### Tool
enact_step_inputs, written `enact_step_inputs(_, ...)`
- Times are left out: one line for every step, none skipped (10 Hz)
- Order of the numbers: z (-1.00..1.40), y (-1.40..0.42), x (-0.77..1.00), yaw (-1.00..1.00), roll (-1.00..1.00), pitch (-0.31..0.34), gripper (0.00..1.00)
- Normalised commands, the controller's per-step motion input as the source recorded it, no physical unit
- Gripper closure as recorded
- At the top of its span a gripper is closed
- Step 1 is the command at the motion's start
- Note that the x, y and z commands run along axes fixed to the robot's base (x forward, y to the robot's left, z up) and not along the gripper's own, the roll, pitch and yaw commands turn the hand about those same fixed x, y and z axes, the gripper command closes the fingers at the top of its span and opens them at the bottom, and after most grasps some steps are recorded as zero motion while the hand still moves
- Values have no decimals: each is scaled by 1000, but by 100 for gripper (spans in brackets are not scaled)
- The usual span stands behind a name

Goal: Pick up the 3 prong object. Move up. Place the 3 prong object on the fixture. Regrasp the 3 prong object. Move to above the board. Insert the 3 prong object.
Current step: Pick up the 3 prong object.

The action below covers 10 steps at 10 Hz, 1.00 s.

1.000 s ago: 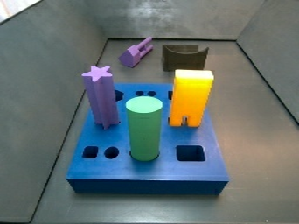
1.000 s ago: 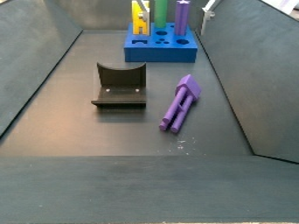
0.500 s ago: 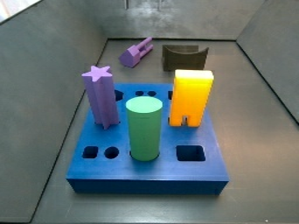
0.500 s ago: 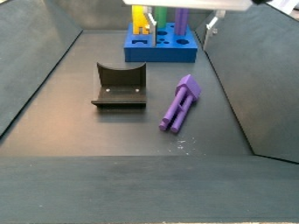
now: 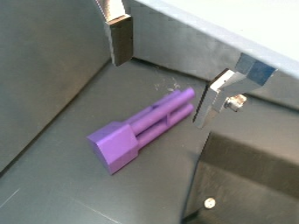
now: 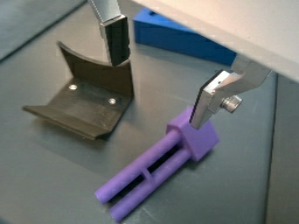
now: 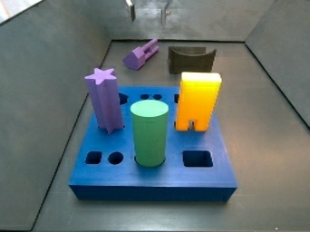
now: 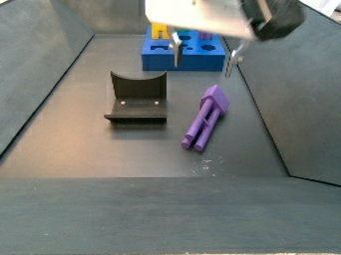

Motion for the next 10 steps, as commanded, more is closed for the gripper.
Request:
enact_step_inputs(-651, -17, -37, -597, 154, -44, 0)
enact_step_inputs(-643, -60, -137, -511, 161, -13, 0)
enact_step_inputs(-683, -117, -209, -503, 177, -26, 0)
enact_step_inputs(-649, -214, -246, -460, 157, -79, 0)
enact_step_inputs(-640, -229, -209, -449, 126, -113, 0)
enact_step_inputs(-683, -203, -191, -440, 129, -117, 0)
enact_step_inputs(-731, -149, -126, -423, 146, -101, 0)
enact_step_inputs(-823, -114, -94, -429, 167, -79, 0)
enact_step_inputs(-869, -51, -257, -417, 151, -51, 0)
enact_step_inputs(-803, -9, -411, -363, 146, -31, 0)
